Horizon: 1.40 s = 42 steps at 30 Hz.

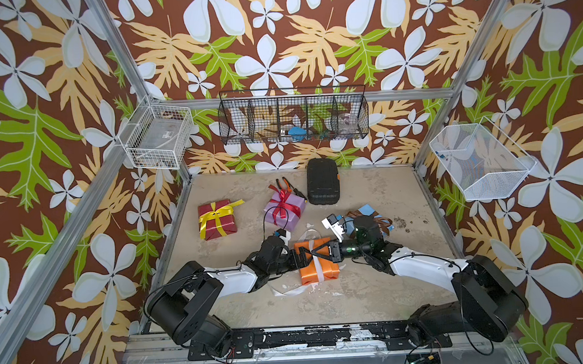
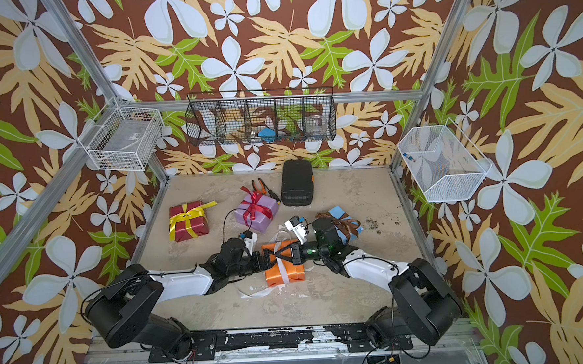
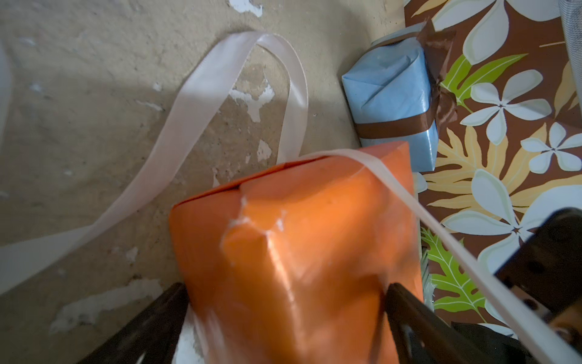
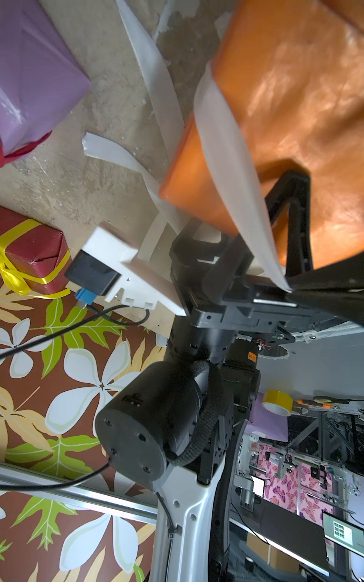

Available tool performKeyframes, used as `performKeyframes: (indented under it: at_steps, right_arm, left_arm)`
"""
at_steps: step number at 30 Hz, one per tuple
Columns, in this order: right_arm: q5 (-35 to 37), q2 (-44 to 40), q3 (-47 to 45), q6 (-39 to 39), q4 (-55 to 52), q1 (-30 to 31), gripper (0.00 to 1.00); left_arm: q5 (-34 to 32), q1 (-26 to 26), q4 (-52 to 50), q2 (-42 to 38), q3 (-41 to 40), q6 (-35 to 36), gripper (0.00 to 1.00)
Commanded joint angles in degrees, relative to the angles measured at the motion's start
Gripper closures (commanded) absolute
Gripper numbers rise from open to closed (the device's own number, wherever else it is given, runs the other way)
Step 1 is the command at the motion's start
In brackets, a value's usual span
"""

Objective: Untie the ribbon bows on the gift boxes
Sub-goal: Pull the ribbon from the gift box.

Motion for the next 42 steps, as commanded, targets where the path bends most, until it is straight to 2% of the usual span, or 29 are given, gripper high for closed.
performKeyframes:
  at_steps: [1, 7, 21, 42]
  right_arm:
    - [-0.7, -2.2, 3.1, -1.5, -1.0, 0.0, 1.0]
    - [1.5, -5.7, 10.1, -4.7, -8.2, -0.2, 1.0]
    - [4.3, -8.4, 25.2, -7.7, -16.5, -0.5, 1.0]
    - [10.6, -7.1, 51.0, -16.1, -30.8, -1.2, 1.0]
  left_arm:
    - [-1.8, -0.1, -2.9, 0.7, 0.3, 1.8, 0.0]
    - [-1.5, -0.1, -3.4, 1.5, 0.1, 1.9, 0.01]
    - [-2.2, -0.1, -7.2, 1.9, 1.4, 3.7, 0.01]
    - [-4.3, -0.1, -11.0, 1.2, 2.2, 5.9, 0.01]
